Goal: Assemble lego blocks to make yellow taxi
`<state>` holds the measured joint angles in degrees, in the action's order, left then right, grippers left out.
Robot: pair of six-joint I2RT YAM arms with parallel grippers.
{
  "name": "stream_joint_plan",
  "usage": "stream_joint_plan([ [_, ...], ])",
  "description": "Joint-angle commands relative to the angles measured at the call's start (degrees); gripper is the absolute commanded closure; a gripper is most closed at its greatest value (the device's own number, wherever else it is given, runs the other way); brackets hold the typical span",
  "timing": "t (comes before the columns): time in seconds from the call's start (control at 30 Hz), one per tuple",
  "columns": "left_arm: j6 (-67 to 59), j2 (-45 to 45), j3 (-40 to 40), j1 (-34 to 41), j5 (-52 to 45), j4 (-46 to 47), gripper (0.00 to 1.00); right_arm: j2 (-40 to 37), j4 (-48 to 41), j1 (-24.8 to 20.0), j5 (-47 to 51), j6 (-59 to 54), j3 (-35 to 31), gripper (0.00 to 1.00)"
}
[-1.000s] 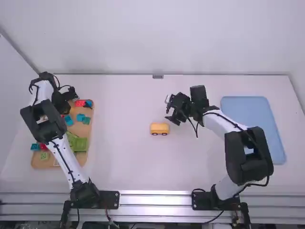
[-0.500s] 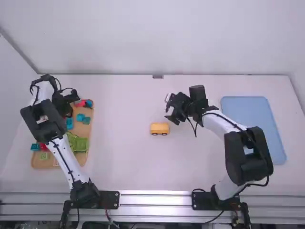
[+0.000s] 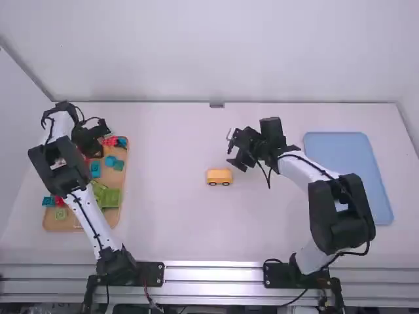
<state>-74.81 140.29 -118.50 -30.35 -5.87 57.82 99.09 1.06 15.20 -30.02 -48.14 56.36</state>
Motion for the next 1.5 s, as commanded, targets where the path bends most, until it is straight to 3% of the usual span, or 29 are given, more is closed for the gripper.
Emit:
stream_joint_plan([
  [0.0, -0.1, 0.1, 1.7, 0.4, -1.2, -0.2, 0.45, -0.2, -0.2, -0.2, -0.3, 0.4, 0.6, 0.02],
  [0.07, -1.6, 0.1, 2.3, 0.3, -1.2, -0.3, 0.47, -0.2, -0.2, -0.2, -0.3, 0.3, 0.6, 0.02],
  [0.27, -1.2, 0.0, 2.3, 0.6, -1.2, -0.3, 0.67, -0.2, 0.1, -0.1, -0.4, 0.4, 0.6, 0.01],
  [0.37, 4.4, -0.6, 0.0, 0.6, -0.7, -0.2, 0.73, -0.2, 0.3, -0.1, -0.4, 0.4, 0.6, 0.02],
  [0.47, 8.4, -2.4, -1.9, 0.5, -1.6, 1.0, 0.71, -0.2, 0.2, -0.1, -0.3, 0.3, 0.6, 0.02],
  [0.57, 10.0, -5.4, -3.1, 0.0, -4.9, 3.6, 0.83, -0.2, 0.2, -0.1, -0.3, 0.3, 0.6, 0.01],
  [0.8, 2.1, -15.9, 1.1, 0.8, -17.7, 12.6, 0.94, -0.2, 0.0, -0.2, -0.3, 0.4, 0.6, 0.02],
  [0.93, -2.2, -23.5, 10.1, 2.4, -21.3, 10.3, 0.97, -0.2, 0.0, -0.2, -0.3, 0.3, 0.6, 0.02],
  [1.13, -1.3, -37.7, 31.8, 8.4, -14.6, -4.5, 0.94, -0.2, -0.2, -0.1, -0.4, 0.4, 0.6, 0.02],
  [1.17, -1.7, -40.3, 35.4, 10.2, -13.9, -6.0, 0.89, -0.2, -0.1, -0.1, -0.4, 0.3, 0.6, 0.02],
  [1.23, -1.9, -44.4, 42.6, 14.5, -12.4, -9.9, 0.93, -0.2, 0.0, -0.1, -0.4, 0.3, 0.6, 0.02],
  [1.33, -1.5, -46.3, 49.3, 19.6, -12.7, -15.4, 0.98, -0.2, 0.2, -0.1, -0.3, 0.3, 0.6, 0.02],
  [1.47, 2.0, -46.1, 56.8, 29.4, -9.2, -22.9, 0.98, -0.2, 0.1, -0.1, -0.3, 0.3, 0.6, 0.01],
])
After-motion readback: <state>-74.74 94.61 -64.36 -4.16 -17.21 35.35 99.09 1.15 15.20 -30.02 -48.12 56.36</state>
